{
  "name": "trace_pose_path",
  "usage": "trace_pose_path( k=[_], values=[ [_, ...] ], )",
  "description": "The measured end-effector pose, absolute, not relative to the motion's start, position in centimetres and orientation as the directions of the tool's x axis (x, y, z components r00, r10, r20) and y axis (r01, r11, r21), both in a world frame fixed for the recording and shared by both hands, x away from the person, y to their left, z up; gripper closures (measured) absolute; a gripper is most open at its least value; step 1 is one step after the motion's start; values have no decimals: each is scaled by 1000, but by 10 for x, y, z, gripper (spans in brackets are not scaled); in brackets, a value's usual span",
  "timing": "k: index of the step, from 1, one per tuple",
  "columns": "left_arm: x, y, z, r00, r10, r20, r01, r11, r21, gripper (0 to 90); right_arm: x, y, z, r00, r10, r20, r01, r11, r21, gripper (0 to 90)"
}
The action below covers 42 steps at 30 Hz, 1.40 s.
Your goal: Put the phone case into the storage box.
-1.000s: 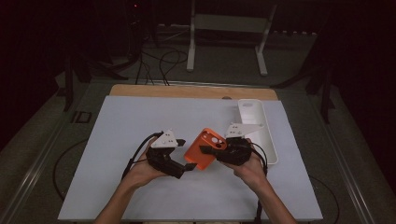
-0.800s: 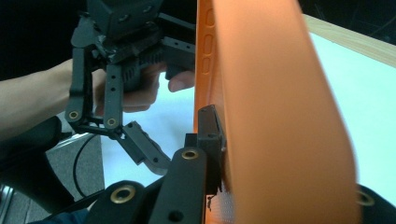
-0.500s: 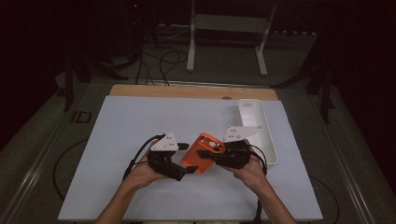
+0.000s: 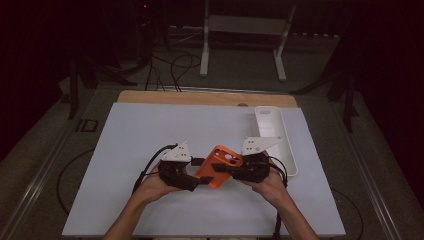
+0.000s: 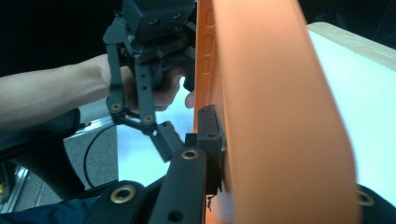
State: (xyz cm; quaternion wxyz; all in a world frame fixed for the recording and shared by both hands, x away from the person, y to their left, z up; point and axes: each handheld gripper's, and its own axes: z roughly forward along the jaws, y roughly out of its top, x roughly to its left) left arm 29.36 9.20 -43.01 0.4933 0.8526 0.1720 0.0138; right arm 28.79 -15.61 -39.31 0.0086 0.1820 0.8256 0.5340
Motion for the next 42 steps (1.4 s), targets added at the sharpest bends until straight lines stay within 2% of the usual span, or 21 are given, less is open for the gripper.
trace_pose_path(
  k=[7, 16, 25, 34, 42],
  values=[
    [294, 93, -432, 951, 257, -169, 275, -458, 845, 661, 289, -158, -393, -938, 295, 180, 285, 365, 886, 875],
    [293, 95, -435, 962, 177, -209, 269, -456, 848, 793, 295, -161, -395, -946, 245, 212, 293, 366, 883, 858],
    [292, 89, -439, 963, 157, -217, 266, -480, 836, 788, 297, -160, -396, -954, 199, 226, 285, 358, 889, 872],
    [294, 93, -438, 960, 126, -250, 280, -410, 868, 794, 299, -166, -399, -948, 163, 273, 310, 284, 907, 880],
    [293, 91, -440, 960, 108, -260, 282, -391, 876, 796, 297, -165, -400, -950, 153, 272, 305, 265, 915, 881]
  ],
)
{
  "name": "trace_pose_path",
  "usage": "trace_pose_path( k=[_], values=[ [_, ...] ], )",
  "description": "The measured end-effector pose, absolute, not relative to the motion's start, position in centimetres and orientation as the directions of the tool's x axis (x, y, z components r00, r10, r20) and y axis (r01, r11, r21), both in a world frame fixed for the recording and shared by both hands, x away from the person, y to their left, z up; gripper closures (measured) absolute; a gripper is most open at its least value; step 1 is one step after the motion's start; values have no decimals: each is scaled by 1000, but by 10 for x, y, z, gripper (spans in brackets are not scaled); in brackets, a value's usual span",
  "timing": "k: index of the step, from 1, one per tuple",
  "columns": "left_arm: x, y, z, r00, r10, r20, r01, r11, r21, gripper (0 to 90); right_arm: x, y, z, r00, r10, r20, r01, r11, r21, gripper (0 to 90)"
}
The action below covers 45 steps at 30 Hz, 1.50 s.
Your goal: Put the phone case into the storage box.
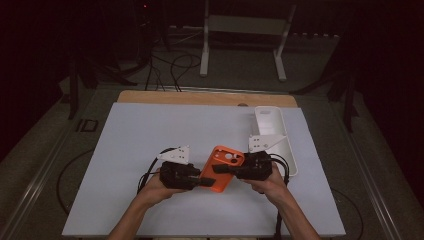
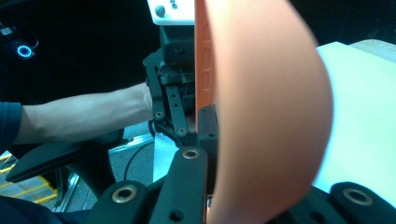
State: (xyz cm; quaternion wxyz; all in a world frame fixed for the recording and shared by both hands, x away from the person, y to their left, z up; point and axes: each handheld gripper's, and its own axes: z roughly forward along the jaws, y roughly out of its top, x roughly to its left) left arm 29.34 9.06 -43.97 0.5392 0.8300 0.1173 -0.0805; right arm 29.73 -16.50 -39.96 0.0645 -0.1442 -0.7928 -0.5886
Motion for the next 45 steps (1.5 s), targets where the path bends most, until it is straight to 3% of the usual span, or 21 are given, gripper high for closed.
trace_pose_path(
  k=[4, 10, 27, 38, 45],
  values=[
    [291, 91, -440, 965, 107, -240, 263, -398, 879, 851, 298, -164, -400, -953, 148, 265, 297, 274, 915, 867],
    [288, 90, -439, 968, 135, -211, 248, -404, 881, 853, 295, -163, -398, -958, 173, 229, 273, 302, 914, 806],
    [286, 95, -436, 958, 235, -166, 247, -375, 893, 854, 291, -162, -399, -887, 435, 158, 313, 312, 897, 136],
    [285, 97, -434, 941, 309, -139, 253, -368, 895, 853, 280, -161, -396, -848, 523, 87, 274, 292, 916, 89],
    [284, 99, -434, 926, 355, -127, 261, -360, 896, 853, 279, -162, -399, -848, 517, 117, 289, 266, 920, 90]
  ],
)
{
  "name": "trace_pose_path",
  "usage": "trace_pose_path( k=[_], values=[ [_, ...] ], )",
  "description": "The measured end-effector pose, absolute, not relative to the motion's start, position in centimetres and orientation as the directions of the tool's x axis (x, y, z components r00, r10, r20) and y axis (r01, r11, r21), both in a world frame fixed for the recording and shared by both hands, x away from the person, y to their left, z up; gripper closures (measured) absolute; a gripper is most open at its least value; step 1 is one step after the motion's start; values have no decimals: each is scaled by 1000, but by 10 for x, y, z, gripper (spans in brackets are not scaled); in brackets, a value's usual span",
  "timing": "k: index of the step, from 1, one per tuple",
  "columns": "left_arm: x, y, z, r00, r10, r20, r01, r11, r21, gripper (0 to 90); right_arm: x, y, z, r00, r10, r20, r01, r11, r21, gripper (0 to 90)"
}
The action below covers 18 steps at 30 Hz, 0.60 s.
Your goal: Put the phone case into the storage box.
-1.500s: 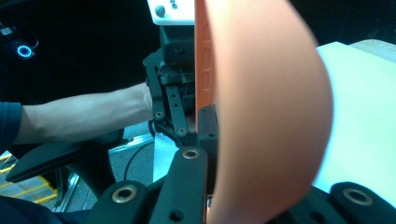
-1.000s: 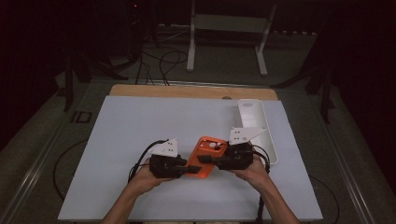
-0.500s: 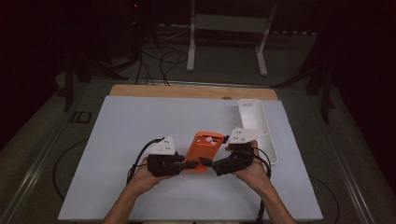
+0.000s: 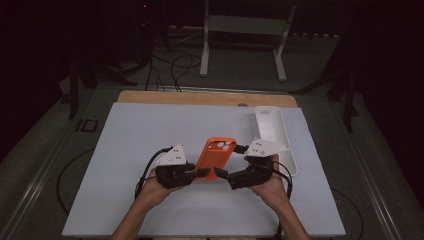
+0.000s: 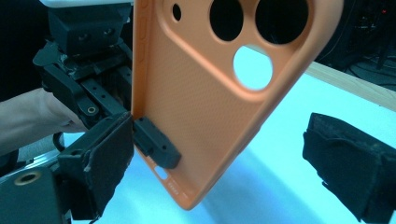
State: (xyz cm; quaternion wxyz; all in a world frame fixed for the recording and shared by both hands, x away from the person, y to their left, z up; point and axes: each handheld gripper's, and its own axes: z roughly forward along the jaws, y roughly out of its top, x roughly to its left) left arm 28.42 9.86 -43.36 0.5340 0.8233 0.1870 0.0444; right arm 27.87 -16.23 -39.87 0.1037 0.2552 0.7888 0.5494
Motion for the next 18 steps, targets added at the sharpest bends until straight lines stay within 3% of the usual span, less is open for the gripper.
trace_pose_path(
  k=[18],
  values=[
    [280, 98, -436, 868, 489, -82, 279, -346, 896, 853, 275, -158, -399, -806, 578, 127, 304, 222, 926, 90]
  ],
)
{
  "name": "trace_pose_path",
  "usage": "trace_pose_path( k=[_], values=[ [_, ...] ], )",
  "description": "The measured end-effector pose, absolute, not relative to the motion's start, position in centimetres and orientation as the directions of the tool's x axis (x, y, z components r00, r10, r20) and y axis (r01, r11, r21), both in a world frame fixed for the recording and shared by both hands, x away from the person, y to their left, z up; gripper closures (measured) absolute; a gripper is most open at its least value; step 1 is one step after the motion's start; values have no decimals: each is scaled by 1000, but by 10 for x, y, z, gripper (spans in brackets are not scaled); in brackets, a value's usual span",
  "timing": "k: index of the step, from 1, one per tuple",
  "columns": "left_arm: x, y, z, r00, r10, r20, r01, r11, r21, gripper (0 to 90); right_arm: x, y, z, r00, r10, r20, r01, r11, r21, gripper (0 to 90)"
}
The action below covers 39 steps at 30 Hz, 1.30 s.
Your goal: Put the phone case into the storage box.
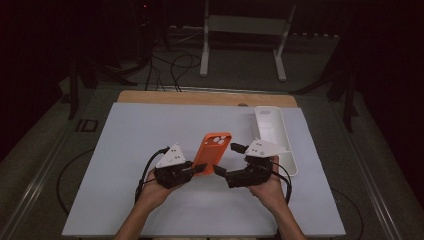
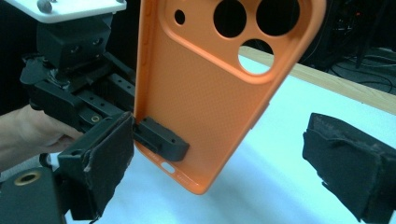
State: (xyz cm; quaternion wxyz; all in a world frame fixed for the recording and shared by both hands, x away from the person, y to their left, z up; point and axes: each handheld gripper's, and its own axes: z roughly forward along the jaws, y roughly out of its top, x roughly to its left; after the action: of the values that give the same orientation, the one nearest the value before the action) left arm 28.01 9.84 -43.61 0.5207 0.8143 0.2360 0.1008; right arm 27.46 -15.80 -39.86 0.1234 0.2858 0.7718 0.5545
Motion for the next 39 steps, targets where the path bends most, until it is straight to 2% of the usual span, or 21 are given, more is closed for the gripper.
trace_pose_path(
  k=[14, 39],
  values=[
    [276, 93, -439, 835, 548, -50, 277, -341, 898, 853, 271, -159, -395, -775, 617, 138, 309, 179, 934, 89],
    [277, 83, -453, 758, 651, -51, 330, -314, 891, 853, 280, -148, -394, -695, 687, 213, 381, 101, 919, 90]
  ],
)
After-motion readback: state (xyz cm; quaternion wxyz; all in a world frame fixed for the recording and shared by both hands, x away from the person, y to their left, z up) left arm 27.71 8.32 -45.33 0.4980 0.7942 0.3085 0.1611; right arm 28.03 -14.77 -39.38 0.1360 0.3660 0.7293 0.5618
